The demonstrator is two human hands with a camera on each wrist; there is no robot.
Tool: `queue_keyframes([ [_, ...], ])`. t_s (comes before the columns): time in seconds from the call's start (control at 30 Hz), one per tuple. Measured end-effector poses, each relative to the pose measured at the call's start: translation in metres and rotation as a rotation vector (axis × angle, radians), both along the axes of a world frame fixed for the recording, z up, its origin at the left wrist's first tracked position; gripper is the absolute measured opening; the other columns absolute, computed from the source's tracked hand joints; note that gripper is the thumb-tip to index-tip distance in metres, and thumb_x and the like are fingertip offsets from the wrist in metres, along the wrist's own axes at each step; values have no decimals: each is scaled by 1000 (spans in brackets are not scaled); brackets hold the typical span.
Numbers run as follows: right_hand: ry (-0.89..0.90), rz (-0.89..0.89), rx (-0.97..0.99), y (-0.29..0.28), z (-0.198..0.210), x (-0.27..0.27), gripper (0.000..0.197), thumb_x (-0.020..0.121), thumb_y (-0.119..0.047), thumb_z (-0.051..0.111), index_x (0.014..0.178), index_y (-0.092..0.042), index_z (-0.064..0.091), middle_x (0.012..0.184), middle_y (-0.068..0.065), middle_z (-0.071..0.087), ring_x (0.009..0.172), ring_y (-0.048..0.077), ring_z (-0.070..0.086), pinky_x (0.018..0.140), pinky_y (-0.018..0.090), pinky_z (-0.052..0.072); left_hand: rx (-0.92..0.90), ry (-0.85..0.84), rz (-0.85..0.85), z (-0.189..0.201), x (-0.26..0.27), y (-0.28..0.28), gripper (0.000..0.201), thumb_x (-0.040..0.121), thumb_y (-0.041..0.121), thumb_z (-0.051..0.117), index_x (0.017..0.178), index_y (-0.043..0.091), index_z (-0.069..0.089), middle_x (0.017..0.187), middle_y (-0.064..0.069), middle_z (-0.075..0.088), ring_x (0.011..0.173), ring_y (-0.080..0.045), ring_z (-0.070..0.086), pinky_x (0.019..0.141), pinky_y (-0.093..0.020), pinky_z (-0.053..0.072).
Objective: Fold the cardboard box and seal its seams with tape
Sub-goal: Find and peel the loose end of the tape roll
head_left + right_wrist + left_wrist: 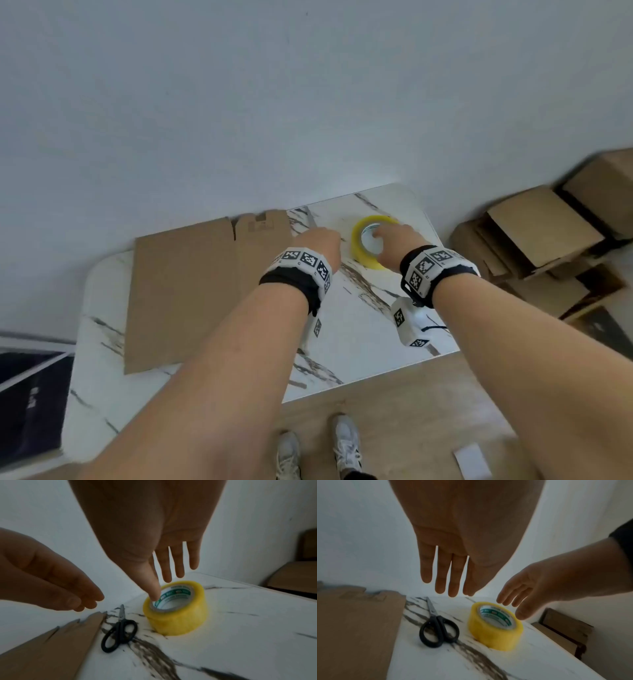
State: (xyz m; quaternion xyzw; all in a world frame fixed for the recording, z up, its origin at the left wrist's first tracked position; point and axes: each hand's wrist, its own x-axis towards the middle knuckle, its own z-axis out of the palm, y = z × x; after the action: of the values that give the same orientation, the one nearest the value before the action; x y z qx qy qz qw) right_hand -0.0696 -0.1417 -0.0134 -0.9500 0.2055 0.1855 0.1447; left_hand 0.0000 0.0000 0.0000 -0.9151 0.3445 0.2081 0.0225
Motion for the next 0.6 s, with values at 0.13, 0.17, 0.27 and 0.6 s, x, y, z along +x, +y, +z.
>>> queue_keyframes([
  [0.13, 85, 6, -11, -4, -16, -4, 54, 84, -3, 47, 134, -21, 50, 129, 7, 55, 111, 28, 57, 89, 36, 52, 59, 30, 1, -21, -3, 0, 35, 89, 5, 43, 113, 14, 65, 105, -9, 67, 91, -28, 64, 75, -34, 53],
  [0.17, 102, 8, -15, -4, -19, -4, 52, 84, -2, 47, 132, -20, 52, 129, 8, 54, 112, 28, 56, 91, 37, 51, 64, 39, -4, -25, -4, 0, 34, 88, 4, 42, 111, 14, 65, 104, -9, 66, 90, -28, 63, 76, -35, 54],
  [0.27, 95, 13, -75, -5, -26, -4, 46, 86, -1, 45, 128, -17, 55, 128, 10, 52, 116, 30, 51, 97, 37, 47, 47, 49, -3, -34, -3, 3, 35, 87, 3, 41, 113, 13, 63, 106, -10, 65, 93, -29, 63, 77, -36, 54],
  [0.6, 118, 8, -170, 4, -31, -1, 34, 86, -6, 44, 111, -19, 64, 120, 8, 56, 130, 28, 32, 109, 37, 32, 62, 140, 79, -39, 5, 9, 39, 93, 9, 40, 127, 11, 58, 126, -9, 60, 111, -28, 59, 91, -33, 49],
])
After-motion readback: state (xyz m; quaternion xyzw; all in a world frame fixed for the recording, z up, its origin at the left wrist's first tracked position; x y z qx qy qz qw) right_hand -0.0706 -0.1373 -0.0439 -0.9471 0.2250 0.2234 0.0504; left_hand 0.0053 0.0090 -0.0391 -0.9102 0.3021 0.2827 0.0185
